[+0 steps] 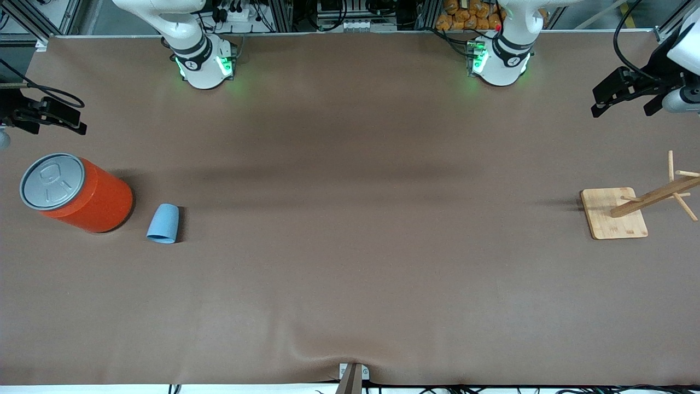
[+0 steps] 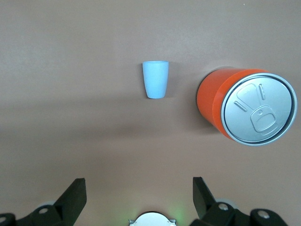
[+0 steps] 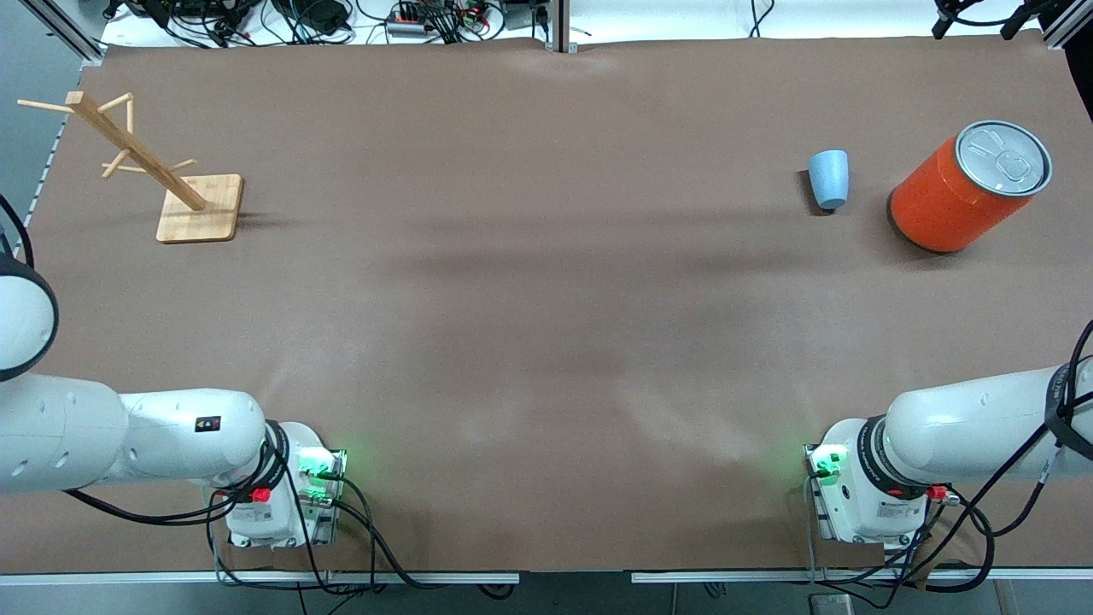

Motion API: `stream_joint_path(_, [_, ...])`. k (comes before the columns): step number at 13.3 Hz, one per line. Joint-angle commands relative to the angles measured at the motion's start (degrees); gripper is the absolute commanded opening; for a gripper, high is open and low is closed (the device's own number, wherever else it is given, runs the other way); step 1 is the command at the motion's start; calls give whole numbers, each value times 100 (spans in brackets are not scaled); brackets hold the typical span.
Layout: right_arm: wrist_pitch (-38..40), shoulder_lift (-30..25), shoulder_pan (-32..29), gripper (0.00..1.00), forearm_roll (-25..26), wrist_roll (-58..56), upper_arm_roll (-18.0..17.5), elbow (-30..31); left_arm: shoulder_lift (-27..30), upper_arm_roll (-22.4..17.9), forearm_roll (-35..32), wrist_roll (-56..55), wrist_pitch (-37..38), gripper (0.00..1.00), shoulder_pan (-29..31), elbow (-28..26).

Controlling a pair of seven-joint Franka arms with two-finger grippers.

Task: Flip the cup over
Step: 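Reach the right gripper down to the blue cup lying beside the can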

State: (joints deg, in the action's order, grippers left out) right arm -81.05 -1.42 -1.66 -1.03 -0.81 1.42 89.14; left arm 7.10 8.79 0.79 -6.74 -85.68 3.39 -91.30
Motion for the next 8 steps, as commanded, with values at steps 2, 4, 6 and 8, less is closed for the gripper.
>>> stream_joint_path(2, [72, -165, -45, 100, 68, -86, -10, -37, -59, 35, -132, 23, 87, 100, 57, 122])
stream_joint_path(4, [80, -165, -36, 100, 94, -86, -19, -37, -68, 1, -123, 15, 87, 100, 57, 130])
stream_joint_path(6, [63, -165, -36, 100, 103, -86, -27, -3, -190, -61, -132, 15, 244, 100, 74, 288])
stream_joint_path(8, [-138, -69, -45, 100, 138, -86, -19, 164, -209, -61, -132, 15, 272, 100, 118, 315])
